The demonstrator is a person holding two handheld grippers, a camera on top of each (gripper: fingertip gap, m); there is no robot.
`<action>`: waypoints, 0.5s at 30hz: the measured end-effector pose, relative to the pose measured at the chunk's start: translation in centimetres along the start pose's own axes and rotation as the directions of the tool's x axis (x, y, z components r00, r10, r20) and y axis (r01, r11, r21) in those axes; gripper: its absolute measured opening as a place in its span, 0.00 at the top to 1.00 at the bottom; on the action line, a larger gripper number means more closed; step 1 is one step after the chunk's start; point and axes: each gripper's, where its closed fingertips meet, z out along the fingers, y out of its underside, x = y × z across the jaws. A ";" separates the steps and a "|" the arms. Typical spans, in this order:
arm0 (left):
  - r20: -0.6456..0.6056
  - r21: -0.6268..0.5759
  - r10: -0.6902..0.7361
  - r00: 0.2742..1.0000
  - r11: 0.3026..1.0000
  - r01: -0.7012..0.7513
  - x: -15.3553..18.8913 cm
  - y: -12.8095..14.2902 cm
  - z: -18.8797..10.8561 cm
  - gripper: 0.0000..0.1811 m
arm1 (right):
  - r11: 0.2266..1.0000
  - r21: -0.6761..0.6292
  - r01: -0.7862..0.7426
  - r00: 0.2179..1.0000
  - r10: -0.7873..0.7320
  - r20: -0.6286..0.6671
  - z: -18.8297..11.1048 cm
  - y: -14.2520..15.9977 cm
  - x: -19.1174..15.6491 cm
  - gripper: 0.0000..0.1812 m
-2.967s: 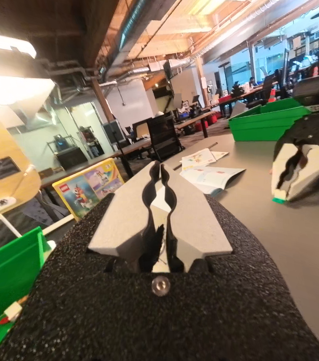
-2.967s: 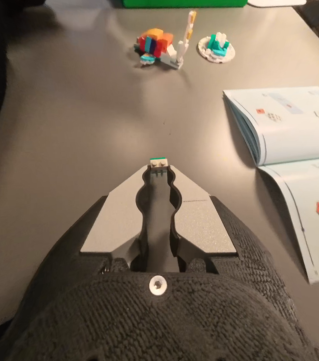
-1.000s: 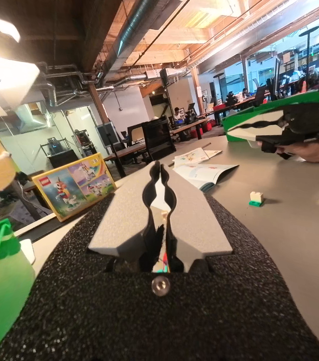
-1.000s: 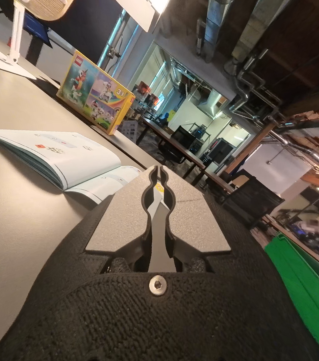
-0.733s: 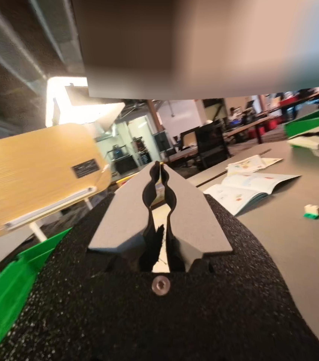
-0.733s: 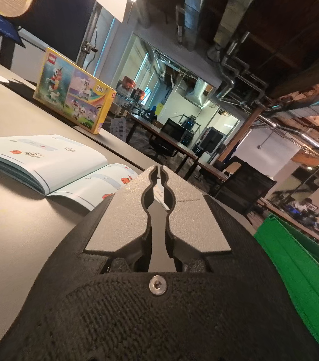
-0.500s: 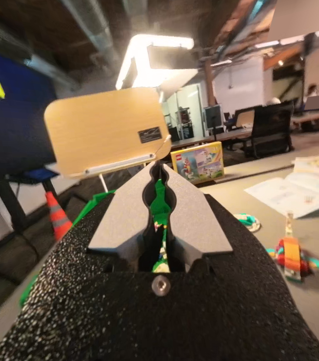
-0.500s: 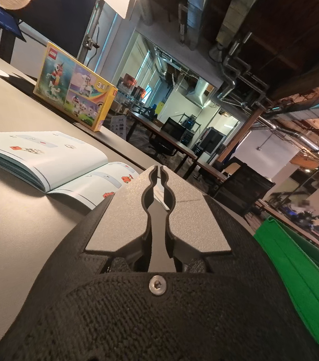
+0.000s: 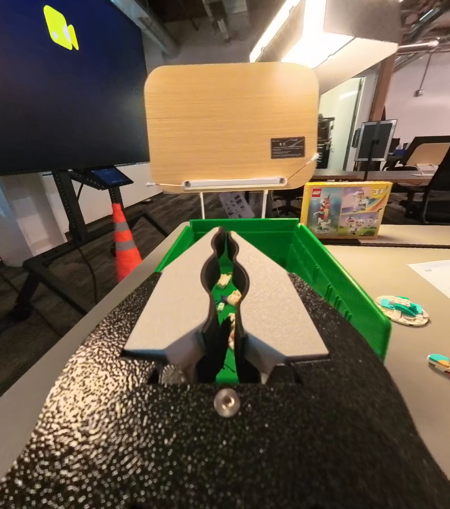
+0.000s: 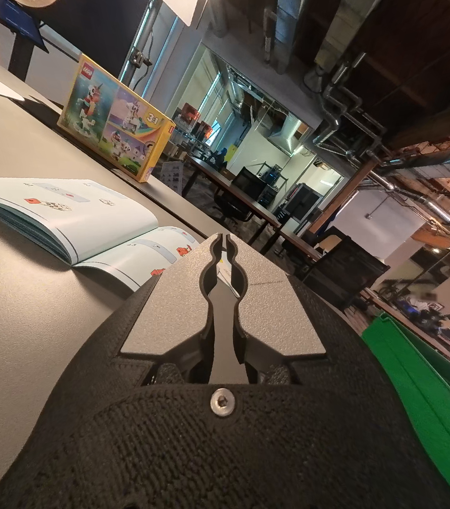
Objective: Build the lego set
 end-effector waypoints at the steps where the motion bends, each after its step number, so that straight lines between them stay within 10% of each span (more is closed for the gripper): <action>1: 0.007 -0.010 -0.005 1.000 1.000 0.005 -0.3 0.3 -0.1 1.00 | 1.000 0.000 0.002 1.000 -0.002 0.001 0.0 0.0 0.0 1.00; 15: -0.156 -0.180 0.061 0.986 0.980 -0.089 0.9 3.8 0.8 1.00 | 1.000 -0.018 0.005 0.997 -0.007 -0.076 -0.1 0.2 1.3 1.00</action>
